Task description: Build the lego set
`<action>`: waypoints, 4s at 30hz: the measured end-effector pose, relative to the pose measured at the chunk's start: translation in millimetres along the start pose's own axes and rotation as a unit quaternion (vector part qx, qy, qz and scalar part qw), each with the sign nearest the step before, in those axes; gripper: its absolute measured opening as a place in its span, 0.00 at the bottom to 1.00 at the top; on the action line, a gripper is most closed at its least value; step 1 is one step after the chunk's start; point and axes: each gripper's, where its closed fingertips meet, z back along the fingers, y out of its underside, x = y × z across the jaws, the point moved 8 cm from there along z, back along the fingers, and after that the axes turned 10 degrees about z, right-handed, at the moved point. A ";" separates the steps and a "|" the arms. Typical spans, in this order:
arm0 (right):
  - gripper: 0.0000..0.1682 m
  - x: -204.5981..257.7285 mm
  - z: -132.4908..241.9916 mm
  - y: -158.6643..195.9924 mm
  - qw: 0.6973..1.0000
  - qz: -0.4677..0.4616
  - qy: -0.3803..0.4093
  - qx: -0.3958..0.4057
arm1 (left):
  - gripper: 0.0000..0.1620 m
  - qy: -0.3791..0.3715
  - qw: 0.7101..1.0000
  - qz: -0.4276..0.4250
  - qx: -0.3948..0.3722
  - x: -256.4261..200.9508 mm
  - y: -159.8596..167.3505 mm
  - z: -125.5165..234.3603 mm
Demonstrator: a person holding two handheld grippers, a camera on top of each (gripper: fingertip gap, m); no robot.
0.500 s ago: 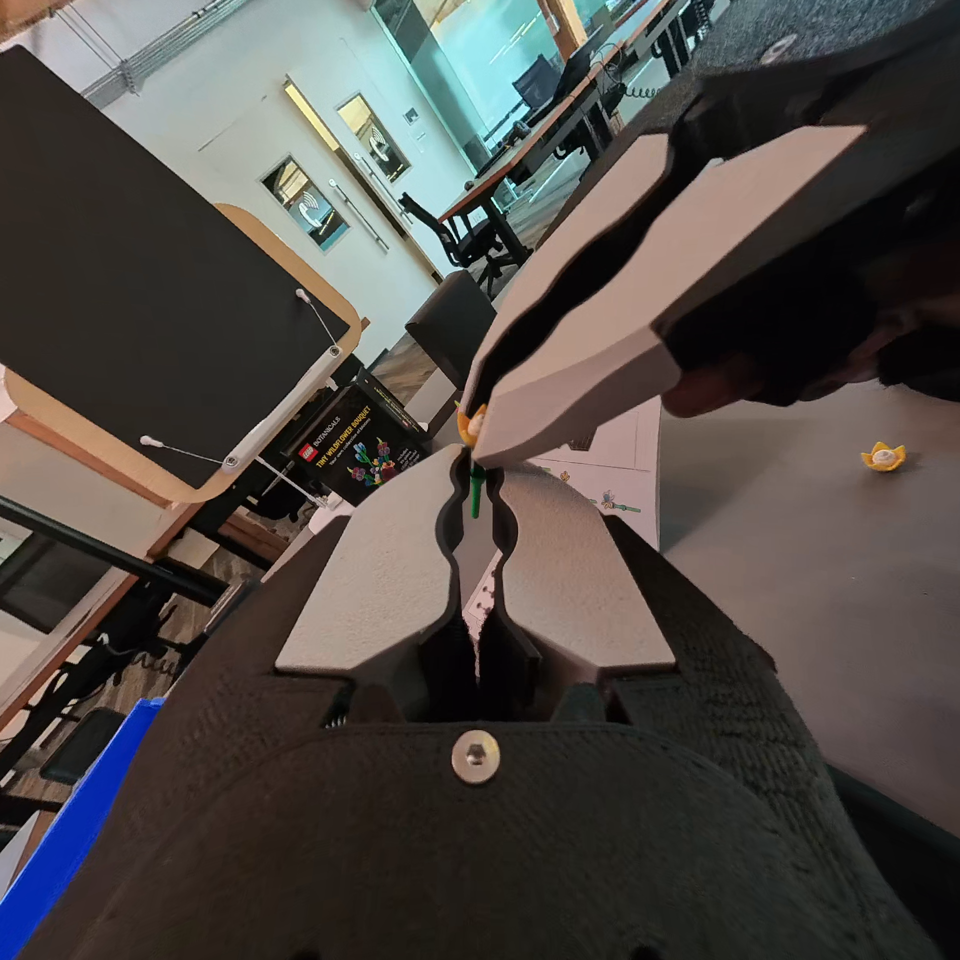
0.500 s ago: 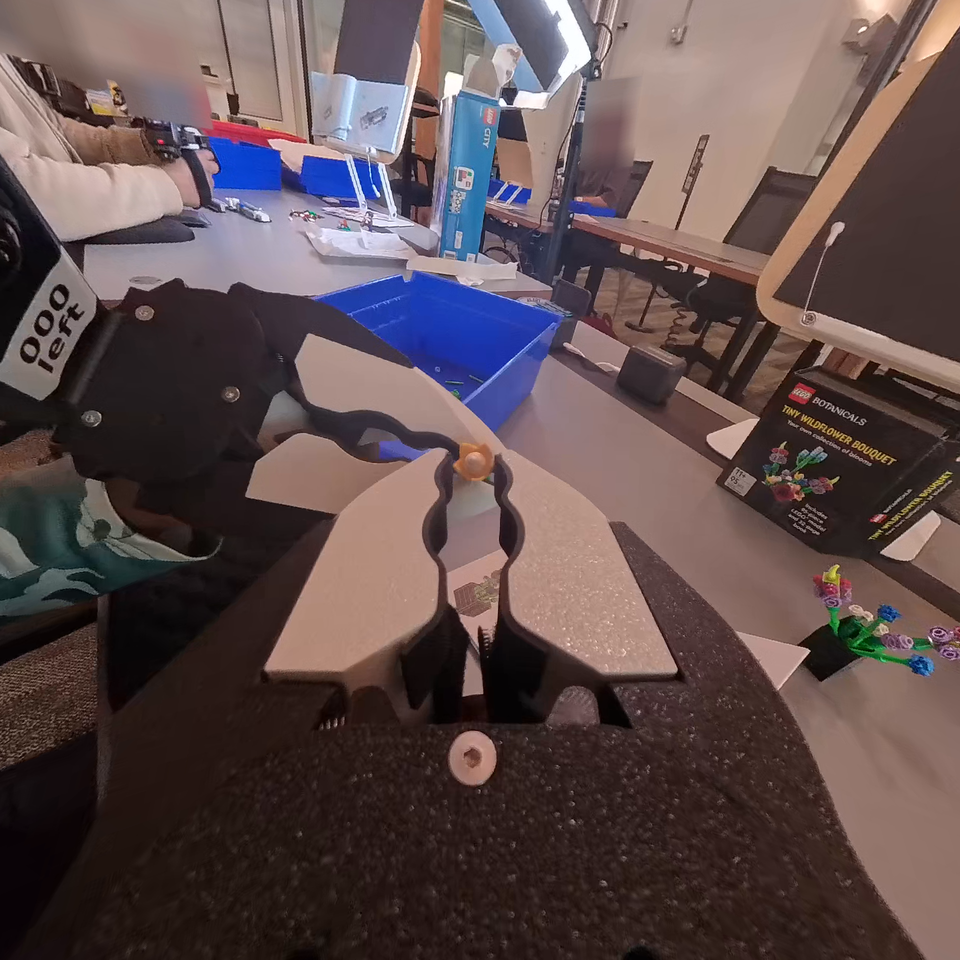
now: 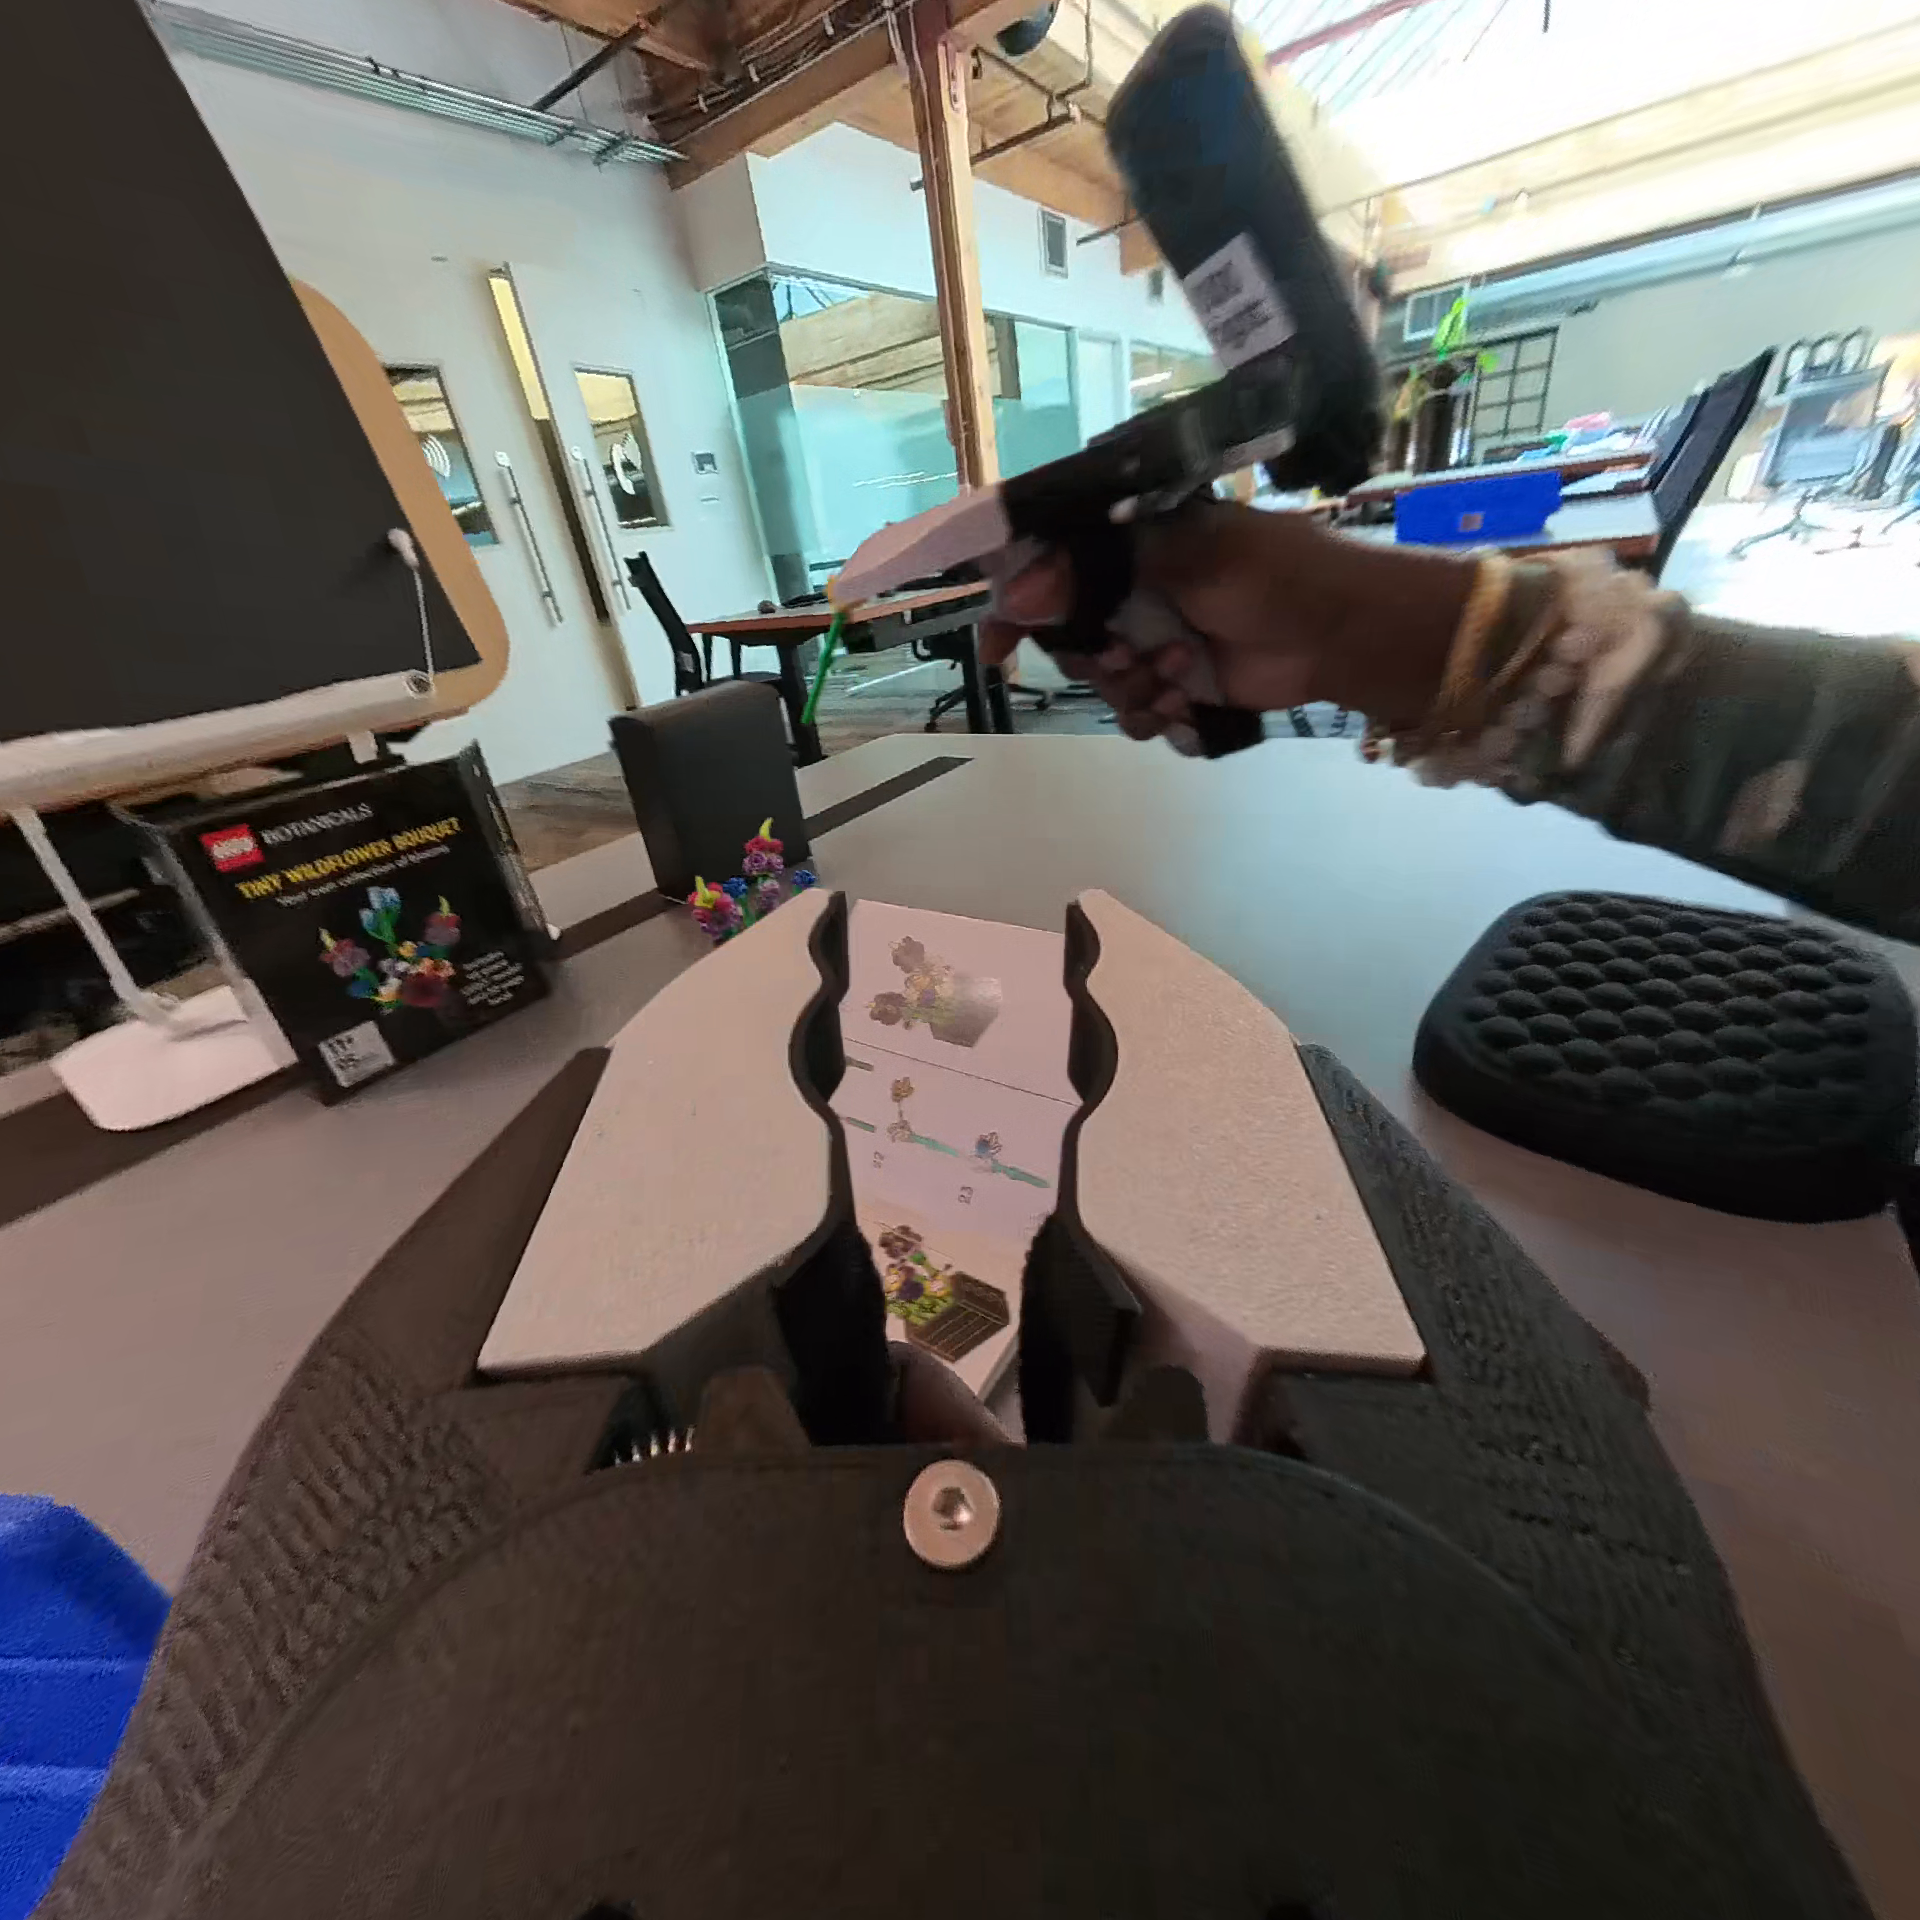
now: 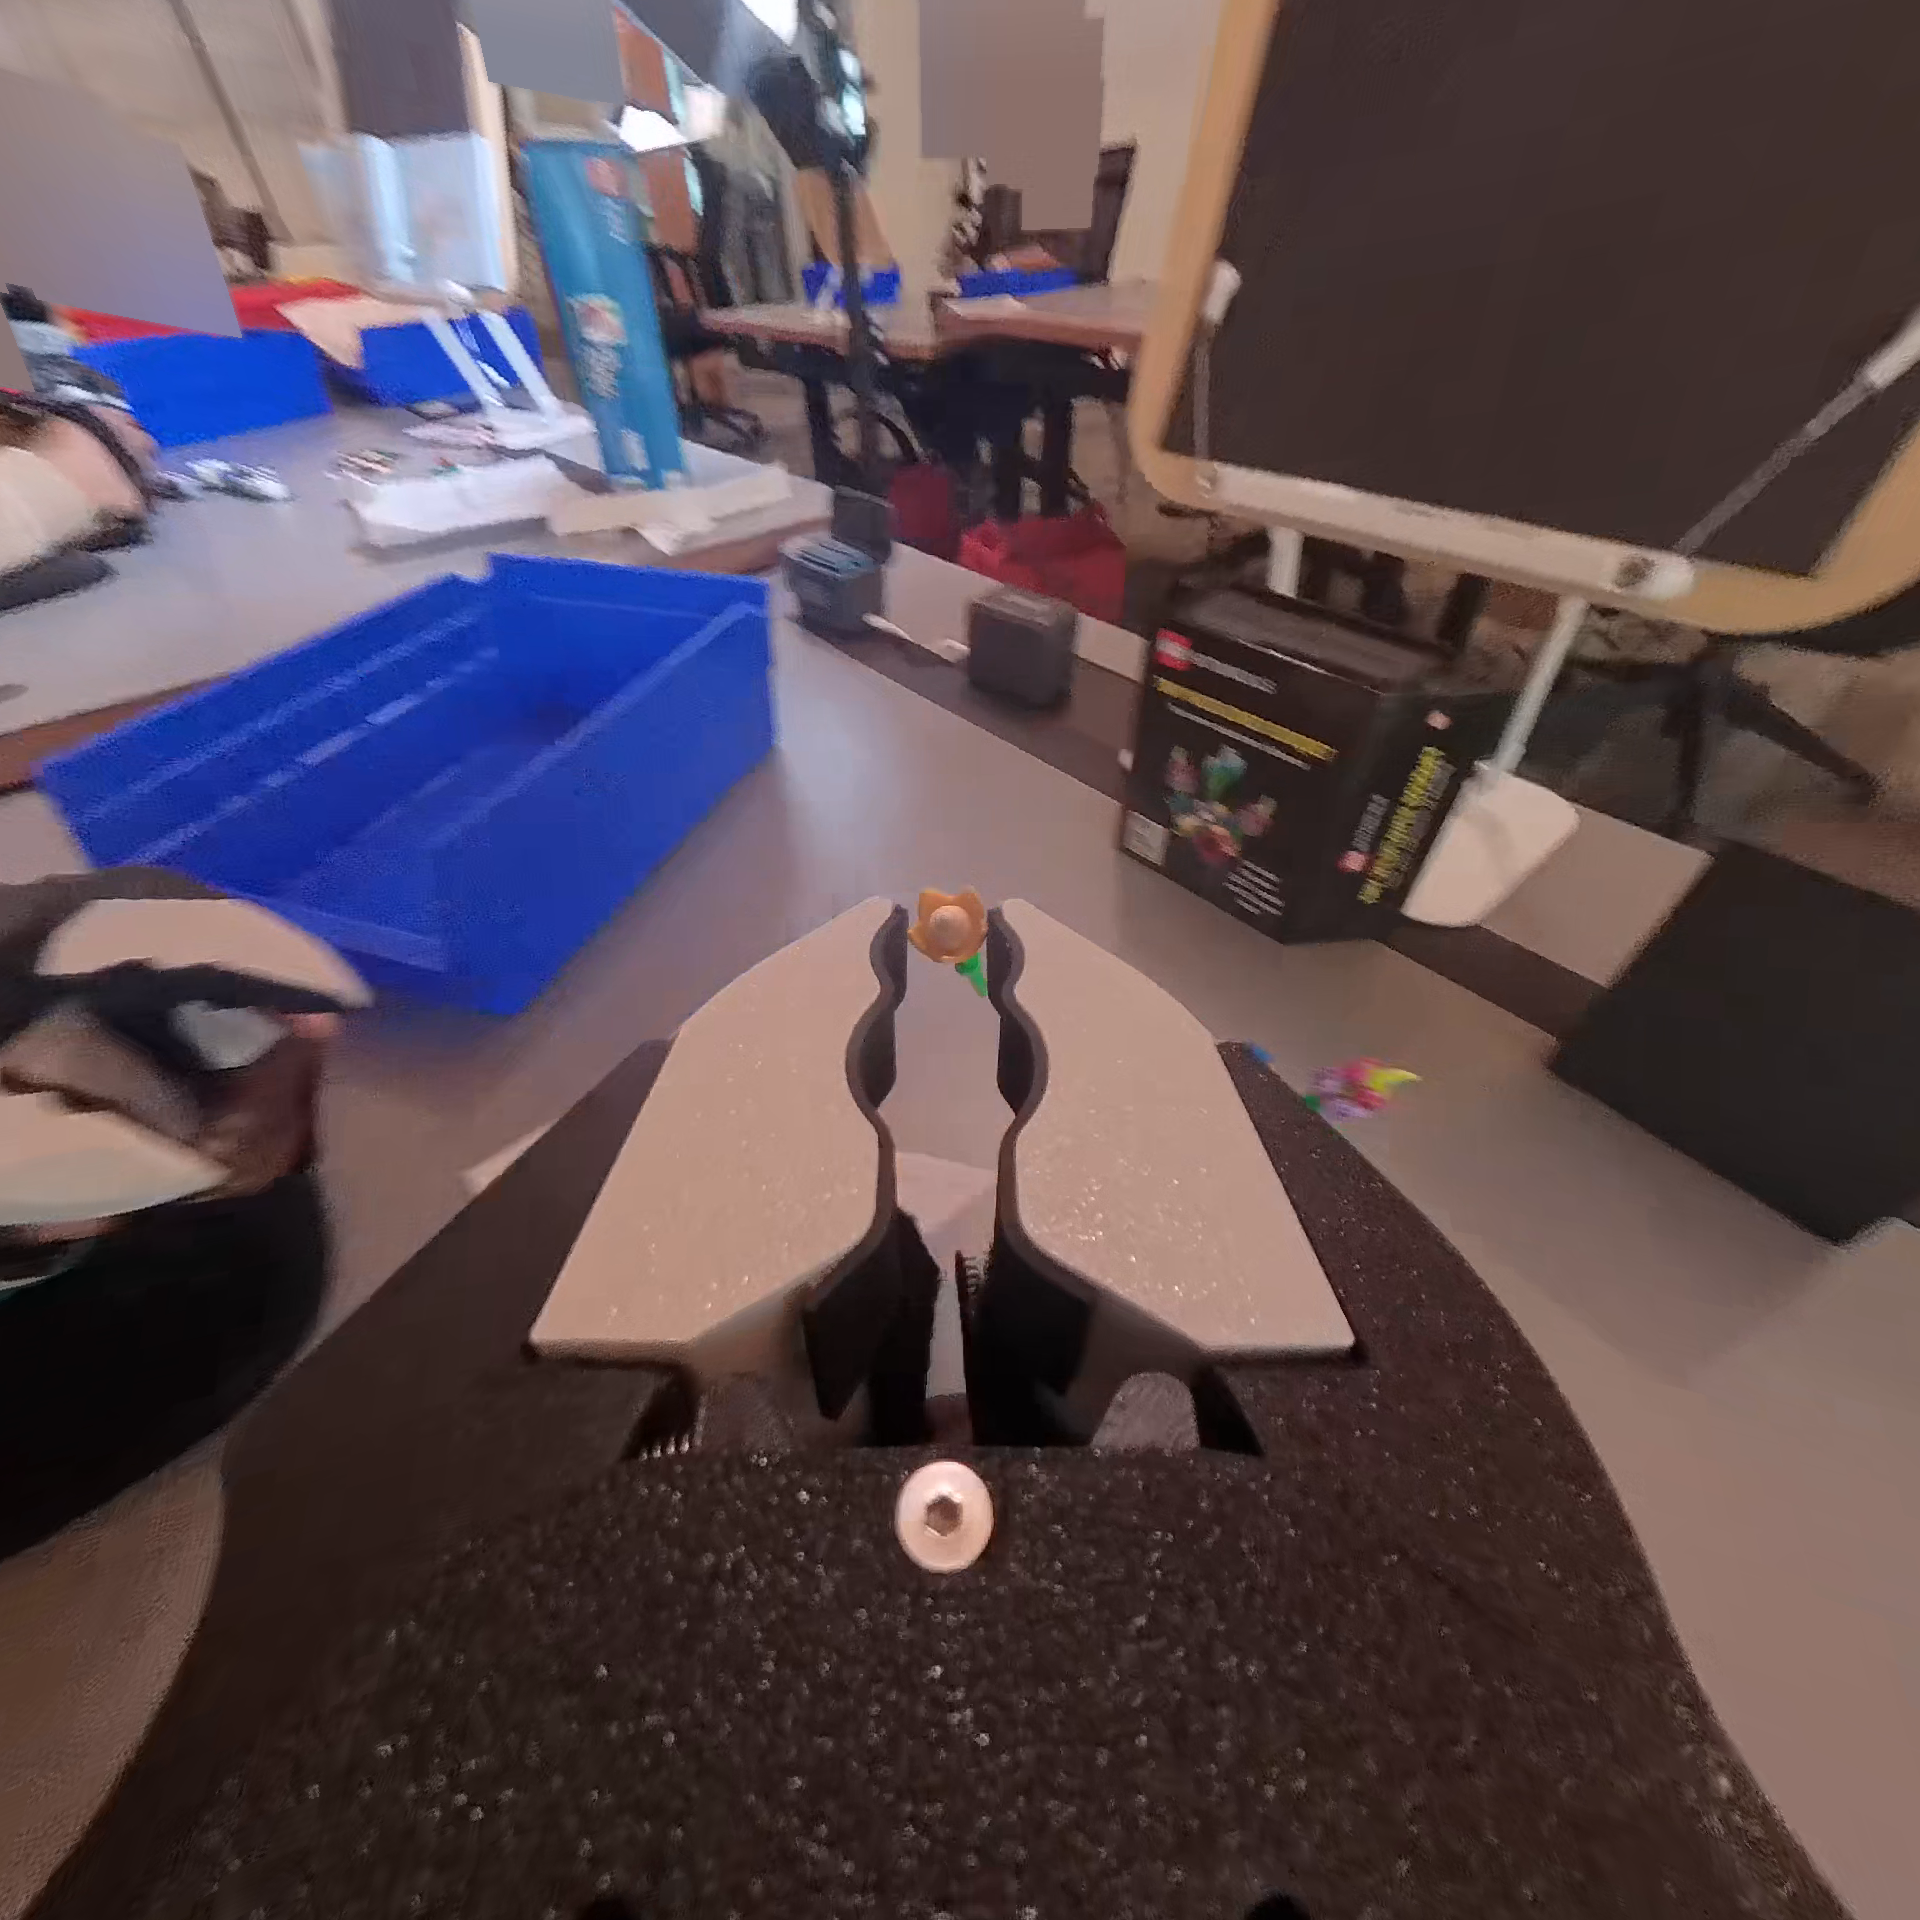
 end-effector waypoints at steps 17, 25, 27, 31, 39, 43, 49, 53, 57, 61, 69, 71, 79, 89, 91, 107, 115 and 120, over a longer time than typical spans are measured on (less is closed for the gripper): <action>0.09 -50.1 -74.4 84.2 0.987 0.005 0.078 0.138 | 0.23 0.007 1.000 0.018 -0.003 6.8 4.3 4.3; 0.09 -51.9 -81.5 90.6 0.983 -0.009 0.081 0.164 | 0.22 0.003 1.000 0.018 0.000 9.8 6.4 6.9; 0.09 -52.6 -82.4 91.8 0.982 -0.018 0.079 0.168 | 0.22 0.004 1.000 0.020 0.000 10.5 6.8 7.4; 0.09 -53.3 -84.9 93.3 0.980 -0.028 0.077 0.182 | 0.22 0.003 1.000 0.019 0.000 11.2 7.4 8.5; 0.09 -53.4 -86.6 93.7 0.975 -0.030 0.078 0.204 | 0.22 0.003 1.000 0.019 0.000 12.4 8.1 10.1; 0.09 -51.8 -83.8 90.2 0.976 -0.016 0.084 0.203 | 0.22 0.003 1.000 0.018 0.001 12.9 8.5 10.6; 0.09 -54.4 -76.6 80.3 0.980 -0.001 0.097 0.176 | 0.22 0.003 1.000 0.017 0.002 13.1 9.0 11.0; 0.05 -56.0 -67.9 77.8 0.979 0.022 0.106 0.174 | 0.22 0.002 1.000 0.017 0.003 13.6 9.3 11.4; 0.04 -57.4 -57.7 77.2 0.979 0.022 0.093 0.179 | 0.22 0.001 1.000 0.017 0.004 14.0 9.7 11.5; 0.03 -55.9 -61.3 86.3 0.978 0.031 0.089 0.187 | 0.21 0.000 1.000 0.012 0.010 13.2 11.0 10.5; 0.03 -50.0 -75.8 94.1 0.972 0.072 0.090 0.207 | 0.21 -0.006 1.000 0.002 0.021 13.4 13.1 9.7; 0.04 -49.2 -73.1 89.2 0.976 0.068 0.088 0.186 | 0.21 -0.013 0.999 0.002 0.031 14.9 14.9 9.6; 0.17 -8.5 -20.8 29.2 0.997 0.034 -0.065 -0.014 | 0.21 -0.046 0.997 0.011 0.064 21.8 20.3 8.2; 0.15 49.4 5.3 78.7 0.987 0.059 -0.148 0.012 | 0.20 -0.046 0.991 -0.039 0.116 15.0 29.4 0.8; 0.15 46.8 3.9 82.9 0.988 0.054 -0.140 0.016 | 0.17 -0.045 0.990 -0.042 0.124 14.8 30.6 -0.3; 0.15 62.5 0.7 81.2 0.982 0.140 -0.130 -0.006 | 0.13 -0.041 0.992 -0.073 0.090 14.3 30.8 2.1; 0.11 58.6 -11.7 109.4 0.969 0.151 -0.107 0.164 | 0.11 -0.061 0.993 -0.060 0.079 18.5 27.5 5.8; 0.10 61.1 -8.9 110.5 0.966 0.129 -0.152 0.166 | 0.12 -0.062 0.992 -0.072 0.087 16.9 28.9 4.7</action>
